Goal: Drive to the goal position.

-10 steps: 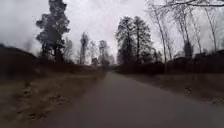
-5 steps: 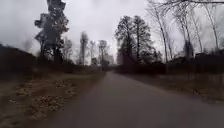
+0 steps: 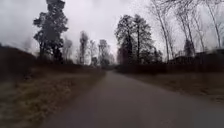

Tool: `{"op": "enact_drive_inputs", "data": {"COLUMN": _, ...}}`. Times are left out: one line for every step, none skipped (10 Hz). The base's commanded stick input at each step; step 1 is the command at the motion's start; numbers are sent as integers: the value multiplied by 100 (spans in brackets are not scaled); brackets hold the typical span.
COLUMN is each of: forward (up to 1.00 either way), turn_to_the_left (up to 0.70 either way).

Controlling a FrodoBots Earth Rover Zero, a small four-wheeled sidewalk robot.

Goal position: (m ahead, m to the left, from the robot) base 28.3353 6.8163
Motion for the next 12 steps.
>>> {"op": "enact_drive_inputs", "data": {"forward": 70, "turn_to_the_left": 7}}
{"op": "enact_drive_inputs", "data": {"forward": 70, "turn_to_the_left": 0}}
{"op": "enact_drive_inputs", "data": {"forward": 70, "turn_to_the_left": 0}}
{"op": "enact_drive_inputs", "data": {"forward": 70, "turn_to_the_left": 0}}
{"op": "enact_drive_inputs", "data": {"forward": 70, "turn_to_the_left": 1}}
{"op": "enact_drive_inputs", "data": {"forward": 70, "turn_to_the_left": 6}}
{"op": "enact_drive_inputs", "data": {"forward": 70, "turn_to_the_left": 11}}
{"op": "enact_drive_inputs", "data": {"forward": 70, "turn_to_the_left": 14}}
{"op": "enact_drive_inputs", "data": {"forward": 70, "turn_to_the_left": 14}}
{"op": "enact_drive_inputs", "data": {"forward": 70, "turn_to_the_left": 14}}
{"op": "enact_drive_inputs", "data": {"forward": 70, "turn_to_the_left": 10}}
{"op": "enact_drive_inputs", "data": {"forward": 70, "turn_to_the_left": 0}}
